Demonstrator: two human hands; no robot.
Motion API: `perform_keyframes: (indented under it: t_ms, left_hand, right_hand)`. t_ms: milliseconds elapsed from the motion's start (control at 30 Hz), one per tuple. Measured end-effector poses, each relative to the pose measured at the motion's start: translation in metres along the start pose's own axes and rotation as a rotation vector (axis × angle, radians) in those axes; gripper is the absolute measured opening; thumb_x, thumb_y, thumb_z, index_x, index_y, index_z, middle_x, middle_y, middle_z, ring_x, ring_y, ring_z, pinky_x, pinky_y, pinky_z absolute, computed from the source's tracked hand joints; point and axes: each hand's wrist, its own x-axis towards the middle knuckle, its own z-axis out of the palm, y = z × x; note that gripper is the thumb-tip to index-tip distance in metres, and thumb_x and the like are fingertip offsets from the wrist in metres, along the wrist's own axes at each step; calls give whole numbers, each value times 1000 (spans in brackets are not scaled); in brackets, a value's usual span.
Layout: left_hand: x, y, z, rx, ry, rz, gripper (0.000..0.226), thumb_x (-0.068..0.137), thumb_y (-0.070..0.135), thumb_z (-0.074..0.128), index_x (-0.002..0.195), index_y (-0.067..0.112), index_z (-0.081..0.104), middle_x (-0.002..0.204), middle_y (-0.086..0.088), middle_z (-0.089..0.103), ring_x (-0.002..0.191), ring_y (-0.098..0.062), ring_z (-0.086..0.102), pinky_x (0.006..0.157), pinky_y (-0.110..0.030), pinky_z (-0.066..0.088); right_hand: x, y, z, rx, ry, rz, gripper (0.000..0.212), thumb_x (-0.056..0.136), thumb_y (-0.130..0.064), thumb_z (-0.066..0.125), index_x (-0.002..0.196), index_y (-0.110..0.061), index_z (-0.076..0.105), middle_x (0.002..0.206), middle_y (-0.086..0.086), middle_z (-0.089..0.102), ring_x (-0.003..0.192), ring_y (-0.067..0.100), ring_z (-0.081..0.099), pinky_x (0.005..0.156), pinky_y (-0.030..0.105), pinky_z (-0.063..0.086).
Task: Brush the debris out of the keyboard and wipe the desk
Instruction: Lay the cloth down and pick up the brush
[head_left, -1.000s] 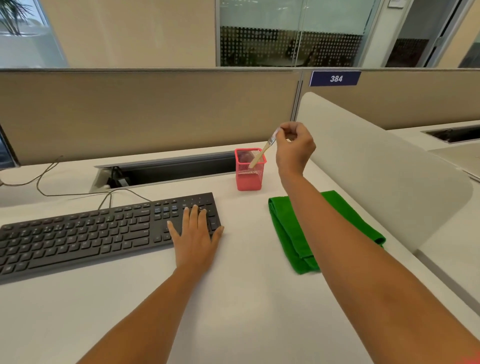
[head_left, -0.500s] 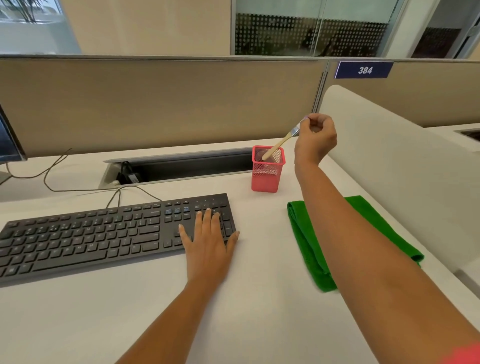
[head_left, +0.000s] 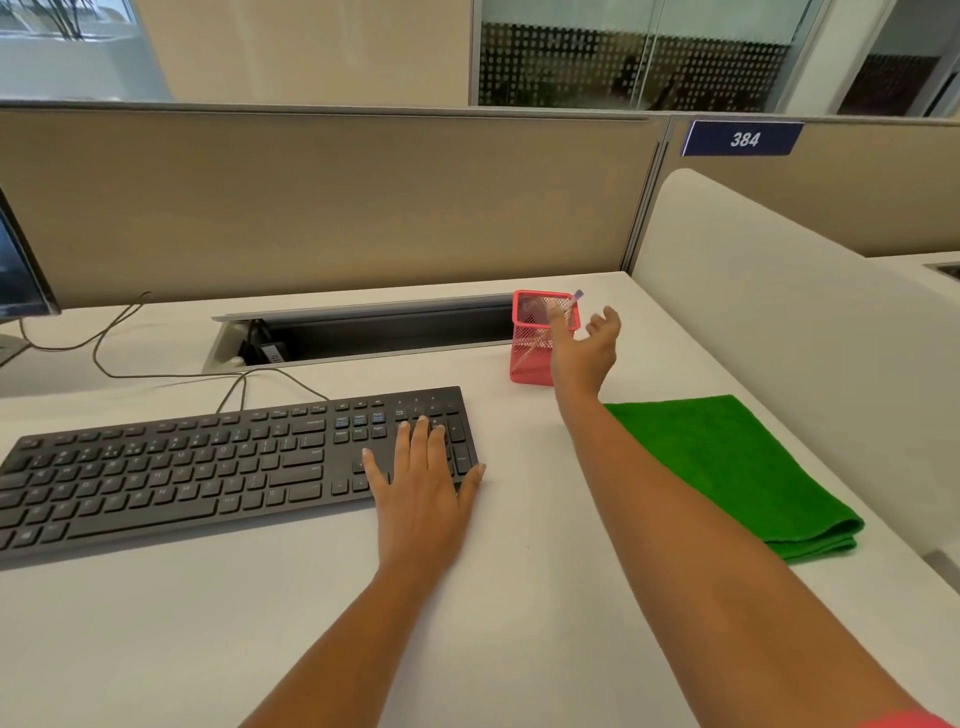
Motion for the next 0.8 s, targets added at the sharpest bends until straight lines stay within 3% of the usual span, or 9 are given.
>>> perform_keyframes:
  t_ms: [100, 233, 367, 467, 800]
  left_hand:
    - [0, 2, -4, 25, -39, -18, 89, 82, 69, -7, 151, 17, 14, 160, 0, 6, 147, -18, -2, 113, -52, -9]
    - [-1, 3, -8, 34, -74, -26, 70, 95, 59, 13, 151, 18, 8, 160, 1, 1, 147, -17, -6, 114, -51, -10]
    - [0, 3, -7, 37, -86, -26, 71, 94, 60, 11, 151, 19, 7, 160, 1, 0, 147, -17, -7, 113, -51, -11]
    - [0, 2, -7, 34, -81, -28, 81, 86, 67, -2, 151, 19, 8, 160, 1, 1, 147, -17, -6, 113, -51, -11]
    - [-2, 3, -8, 34, -75, -35, 84, 83, 65, -6, 151, 18, 9, 160, 1, 3, 147, -17, -4, 114, -51, -9]
  right_hand:
    - [-7, 12, 9, -86, -90, 88, 95, 75, -46, 72, 146, -13, 18, 144, 11, 37, 129, 26, 43, 103, 37, 44]
    - [-7, 16, 25, -176, -92, 78, 102, 69, -46, 77, 145, -13, 18, 143, 9, 36, 130, 25, 40, 104, 37, 42]
    - [-2, 17, 30, -318, -60, 82, 95, 73, -44, 74, 143, -12, 19, 142, 10, 36, 129, 24, 41, 102, 36, 42]
    - [1, 20, 30, -354, -59, 71, 89, 77, -39, 73, 143, -11, 19, 141, 10, 38, 129, 24, 41, 101, 35, 42]
    - [4, 24, 20, -250, -133, 52, 92, 76, -33, 76, 144, -13, 17, 141, 10, 36, 130, 23, 40, 104, 35, 40]
